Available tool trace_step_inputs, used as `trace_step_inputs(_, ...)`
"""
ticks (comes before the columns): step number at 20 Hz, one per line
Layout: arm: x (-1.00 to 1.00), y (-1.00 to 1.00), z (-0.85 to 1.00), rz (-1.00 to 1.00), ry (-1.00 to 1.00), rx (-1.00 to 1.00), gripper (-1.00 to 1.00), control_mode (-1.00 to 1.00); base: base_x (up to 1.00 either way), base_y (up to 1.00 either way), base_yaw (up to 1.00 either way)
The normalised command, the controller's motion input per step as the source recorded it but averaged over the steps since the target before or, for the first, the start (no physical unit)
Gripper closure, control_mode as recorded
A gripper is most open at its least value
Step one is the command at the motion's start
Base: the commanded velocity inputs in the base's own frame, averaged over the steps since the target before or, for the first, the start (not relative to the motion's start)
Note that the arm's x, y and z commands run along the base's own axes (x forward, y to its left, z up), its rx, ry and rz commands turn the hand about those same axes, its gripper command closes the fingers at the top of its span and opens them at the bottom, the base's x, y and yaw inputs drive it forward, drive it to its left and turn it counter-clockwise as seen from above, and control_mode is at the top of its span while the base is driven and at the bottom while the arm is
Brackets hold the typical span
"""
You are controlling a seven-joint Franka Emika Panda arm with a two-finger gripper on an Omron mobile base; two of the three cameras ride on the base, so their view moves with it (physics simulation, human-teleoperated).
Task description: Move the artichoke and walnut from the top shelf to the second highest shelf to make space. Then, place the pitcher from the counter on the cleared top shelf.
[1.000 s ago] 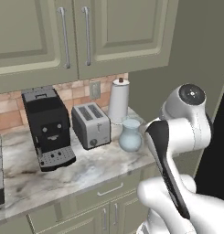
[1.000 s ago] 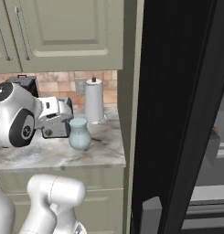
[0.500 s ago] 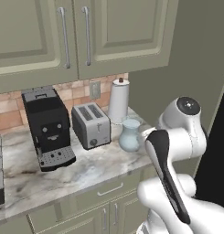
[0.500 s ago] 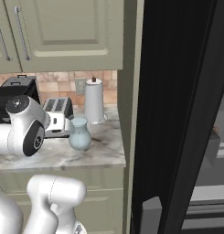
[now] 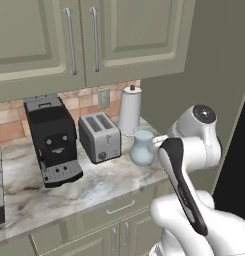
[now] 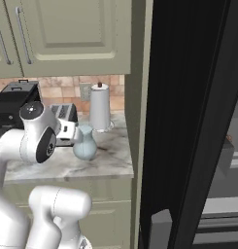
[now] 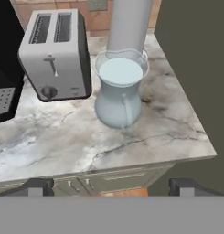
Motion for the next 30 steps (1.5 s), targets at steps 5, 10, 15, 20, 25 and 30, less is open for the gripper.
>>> trace_step_inputs(5, 0.39, 0.0, -0.11, 0.0, 0.01, 0.0, -1.0, -1.0, 0.0, 0.0, 0.0)
trace_step_inputs(10, 0.42, 0.0, -0.33, 0.0, 0.05, 0.0, -1.0, -1.0, 0.0, 0.0, 0.0)
trace_step_inputs(15, 0.42, 0.0, -0.36, 0.0, 0.06, 0.0, -1.0, -1.0, 0.0, 0.0, 0.0)
trace_step_inputs(20, 0.4, 0.0, -0.3, 0.0, 0.05, 0.0, -1.0, -1.0, 0.0, 0.0, 0.0)
trace_step_inputs(25, 0.37, 0.0, -0.29, 0.0, 0.03, 0.0, -1.0, -1.0, 0.0, 0.0, 0.0)
trace_step_inputs(30, 0.34, -0.01, -0.27, 0.0, 0.02, 0.0, -1.0, -1.0, 0.0, 0.0, 0.0)
